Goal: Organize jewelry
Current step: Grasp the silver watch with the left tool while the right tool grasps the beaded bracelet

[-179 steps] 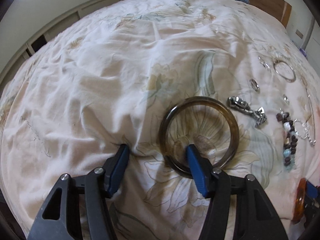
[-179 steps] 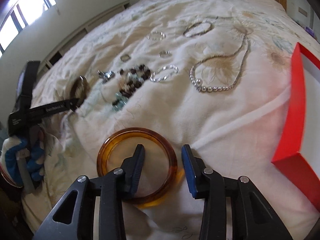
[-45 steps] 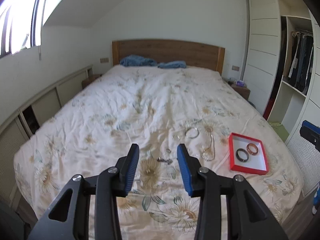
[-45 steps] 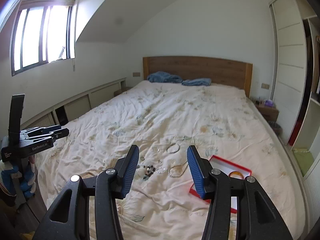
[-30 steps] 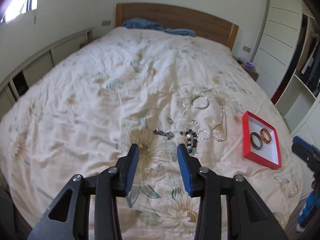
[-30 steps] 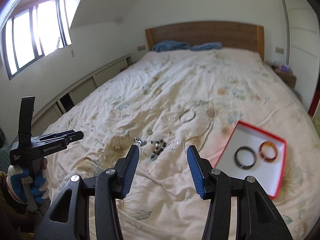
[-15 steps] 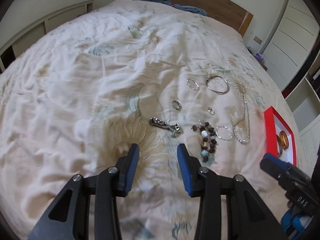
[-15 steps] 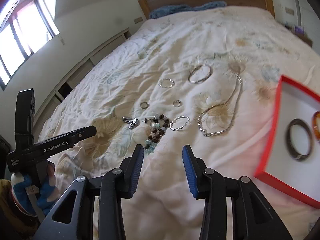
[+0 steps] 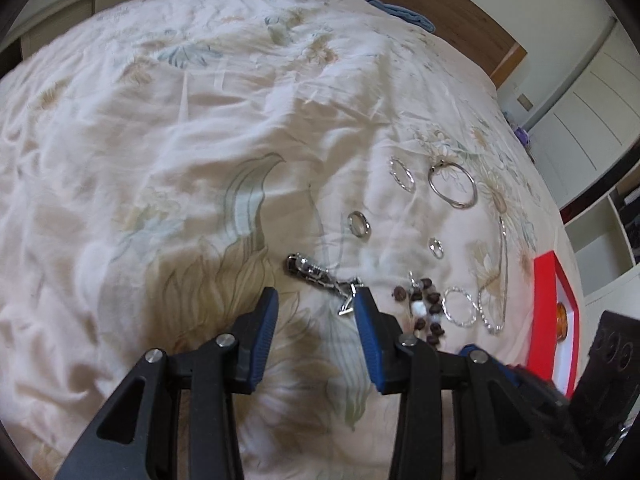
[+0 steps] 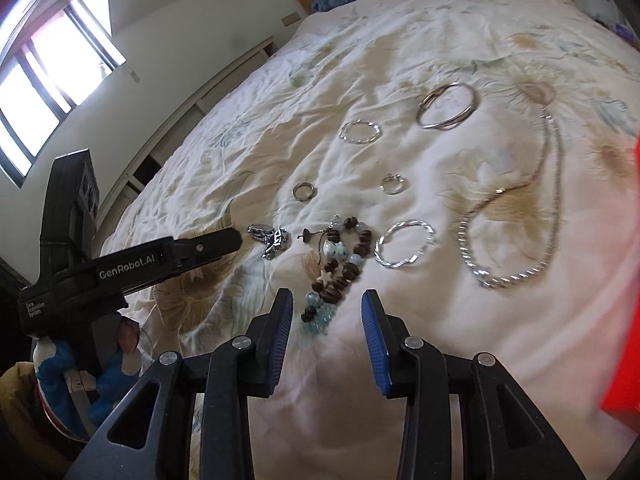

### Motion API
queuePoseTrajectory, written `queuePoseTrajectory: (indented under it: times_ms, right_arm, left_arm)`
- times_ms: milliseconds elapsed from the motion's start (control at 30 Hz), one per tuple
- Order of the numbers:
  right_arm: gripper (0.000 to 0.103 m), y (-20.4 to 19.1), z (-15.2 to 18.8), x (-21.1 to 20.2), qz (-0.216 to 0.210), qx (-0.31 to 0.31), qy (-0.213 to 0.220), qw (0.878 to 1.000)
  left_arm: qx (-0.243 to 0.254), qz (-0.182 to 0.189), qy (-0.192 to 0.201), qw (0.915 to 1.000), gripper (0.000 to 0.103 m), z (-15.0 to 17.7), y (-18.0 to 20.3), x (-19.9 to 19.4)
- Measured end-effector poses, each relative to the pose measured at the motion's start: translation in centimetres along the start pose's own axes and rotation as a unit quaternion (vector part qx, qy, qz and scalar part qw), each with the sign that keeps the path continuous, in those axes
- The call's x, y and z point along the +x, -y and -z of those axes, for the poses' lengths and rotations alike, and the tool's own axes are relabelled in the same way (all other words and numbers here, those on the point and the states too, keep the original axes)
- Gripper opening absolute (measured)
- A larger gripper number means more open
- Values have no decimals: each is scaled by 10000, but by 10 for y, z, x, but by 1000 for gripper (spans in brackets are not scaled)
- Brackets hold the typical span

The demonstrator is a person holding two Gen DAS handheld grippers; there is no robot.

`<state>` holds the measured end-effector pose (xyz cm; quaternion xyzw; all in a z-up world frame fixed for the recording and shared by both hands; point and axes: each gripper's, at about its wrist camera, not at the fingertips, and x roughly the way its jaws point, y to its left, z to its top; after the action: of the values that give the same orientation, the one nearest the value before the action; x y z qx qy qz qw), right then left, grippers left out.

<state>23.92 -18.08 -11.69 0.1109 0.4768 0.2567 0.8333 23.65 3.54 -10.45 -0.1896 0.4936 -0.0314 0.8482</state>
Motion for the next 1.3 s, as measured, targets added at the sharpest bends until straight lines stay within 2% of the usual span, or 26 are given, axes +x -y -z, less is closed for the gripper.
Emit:
queuePoseTrajectory:
  times_ms: [233,367,500,733,800,933,967,1100,1300]
  right_arm:
    - [37,6,-3,22,-101,29,-160,9998]
    - [37,8,-5,32,-206,52,-211,9996]
    - [37,7,-11,44,-288,34,-226,9993]
    - [36,2,-18,59,-288,-45,-240,9993]
    - [34,1,-17,63,-248,-94,-250,9993]
    - [14,8,-15,62,-265,-29,-254,9993]
    - [12,11,-14,62,-316,52,-257,9992]
    - [12,12,-14,57,-357,115,-254,9990]
    - [11,9,-7,41,-398,215,-187,9988]
  left_arm:
    - [-356,116,-258,9990,37,-4,-7,28]
    - [-595,20,-415,9974,37,-8,-10,40]
    - [-628,-189,-599,9960,38,-13,-7,48]
    - [-950,-167,-797,9921,36,-21,-14,59]
    - [-944,-238,-788,9921,36,-23,-12,62]
    - [-804,-499,-647,9934,35,-23,-3,67]
    - [-767,-535,-617,9937,34,-23,-2,67]
    - [-621,-589,-463,9953,25,-20,-1,60]
    - [-579,-295,-225,9976,24,-7,-5,38]
